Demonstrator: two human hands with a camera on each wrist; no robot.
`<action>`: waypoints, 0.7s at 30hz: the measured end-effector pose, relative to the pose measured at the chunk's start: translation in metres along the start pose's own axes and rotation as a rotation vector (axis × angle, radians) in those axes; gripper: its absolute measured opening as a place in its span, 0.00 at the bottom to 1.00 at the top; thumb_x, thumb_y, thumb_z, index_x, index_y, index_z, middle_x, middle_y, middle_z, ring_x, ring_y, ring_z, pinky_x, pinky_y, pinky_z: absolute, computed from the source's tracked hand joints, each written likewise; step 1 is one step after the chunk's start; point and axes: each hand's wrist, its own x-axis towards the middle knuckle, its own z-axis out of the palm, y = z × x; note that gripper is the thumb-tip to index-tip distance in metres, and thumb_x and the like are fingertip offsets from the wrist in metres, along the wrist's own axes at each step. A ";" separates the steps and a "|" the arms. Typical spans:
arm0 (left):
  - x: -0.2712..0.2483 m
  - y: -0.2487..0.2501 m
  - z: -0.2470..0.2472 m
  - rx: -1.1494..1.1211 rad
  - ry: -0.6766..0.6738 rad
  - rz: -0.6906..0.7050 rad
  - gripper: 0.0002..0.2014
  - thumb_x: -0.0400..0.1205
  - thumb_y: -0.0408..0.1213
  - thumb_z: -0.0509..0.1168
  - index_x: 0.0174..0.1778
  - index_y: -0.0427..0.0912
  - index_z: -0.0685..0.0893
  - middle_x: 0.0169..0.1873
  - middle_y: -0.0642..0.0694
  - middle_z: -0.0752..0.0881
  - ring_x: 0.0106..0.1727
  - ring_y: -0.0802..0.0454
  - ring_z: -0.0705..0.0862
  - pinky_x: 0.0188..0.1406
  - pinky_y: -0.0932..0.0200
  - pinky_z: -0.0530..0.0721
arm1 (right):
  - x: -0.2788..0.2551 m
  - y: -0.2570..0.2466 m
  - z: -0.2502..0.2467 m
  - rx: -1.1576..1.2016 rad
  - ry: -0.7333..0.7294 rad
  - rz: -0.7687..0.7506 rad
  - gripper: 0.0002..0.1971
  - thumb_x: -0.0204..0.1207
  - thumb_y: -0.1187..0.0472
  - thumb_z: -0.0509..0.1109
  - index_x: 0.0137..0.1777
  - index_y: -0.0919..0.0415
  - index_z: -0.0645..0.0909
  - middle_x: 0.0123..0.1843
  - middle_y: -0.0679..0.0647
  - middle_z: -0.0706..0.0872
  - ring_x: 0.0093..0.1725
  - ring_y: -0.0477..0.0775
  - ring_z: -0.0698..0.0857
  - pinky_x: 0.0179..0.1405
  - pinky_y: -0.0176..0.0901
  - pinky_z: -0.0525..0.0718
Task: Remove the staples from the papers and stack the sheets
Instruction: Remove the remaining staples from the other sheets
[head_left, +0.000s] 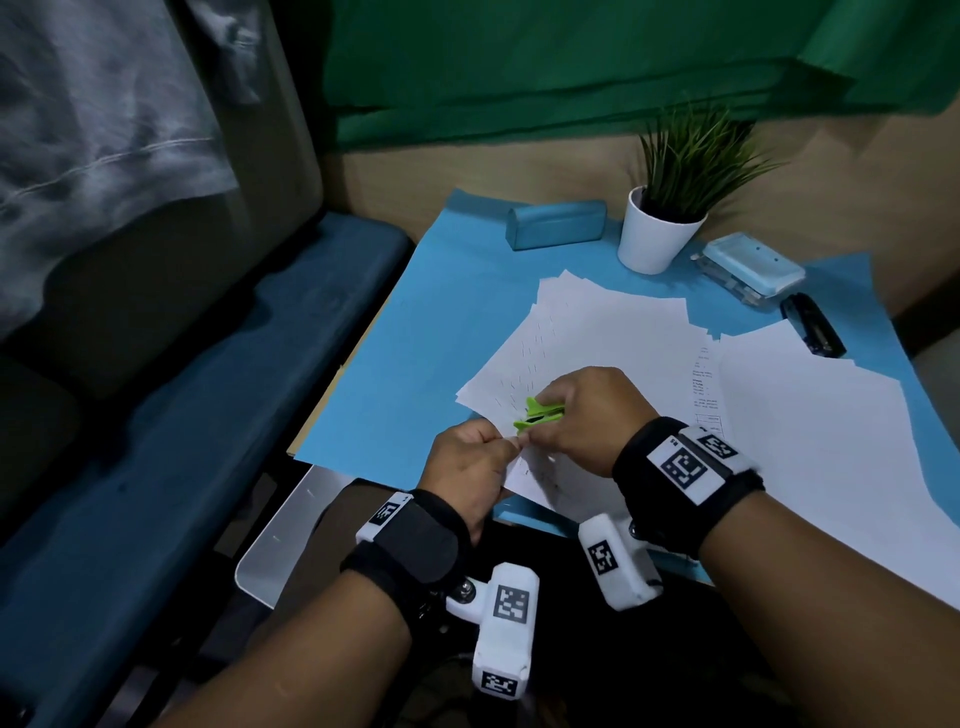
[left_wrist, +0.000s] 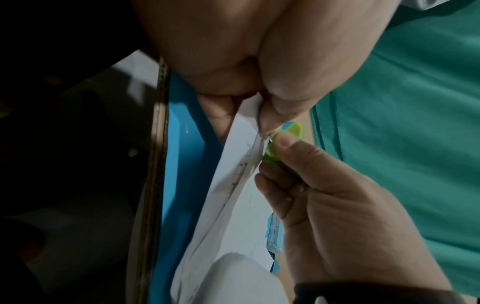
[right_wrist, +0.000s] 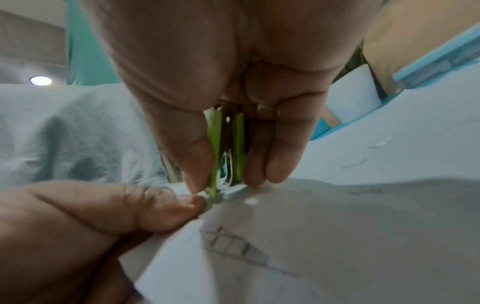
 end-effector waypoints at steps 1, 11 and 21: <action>0.000 -0.001 0.001 0.005 0.003 -0.001 0.24 0.81 0.27 0.70 0.18 0.46 0.81 0.24 0.41 0.74 0.28 0.48 0.71 0.26 0.60 0.74 | 0.000 0.000 0.001 -0.001 0.006 -0.001 0.11 0.66 0.48 0.80 0.36 0.54 0.85 0.32 0.45 0.75 0.41 0.51 0.76 0.29 0.29 0.63; -0.001 0.003 0.003 0.031 0.056 0.047 0.22 0.81 0.27 0.69 0.20 0.44 0.78 0.22 0.43 0.68 0.25 0.51 0.64 0.25 0.59 0.63 | 0.004 -0.013 -0.005 -0.178 -0.027 -0.020 0.17 0.70 0.49 0.75 0.30 0.56 0.74 0.32 0.52 0.78 0.40 0.58 0.78 0.34 0.43 0.70; -0.003 0.013 0.009 -0.178 0.102 -0.142 0.17 0.82 0.18 0.61 0.29 0.39 0.73 0.23 0.41 0.79 0.15 0.52 0.76 0.13 0.68 0.72 | -0.004 0.018 0.005 0.965 -0.111 0.347 0.10 0.69 0.72 0.79 0.47 0.78 0.86 0.37 0.68 0.87 0.34 0.60 0.85 0.48 0.57 0.89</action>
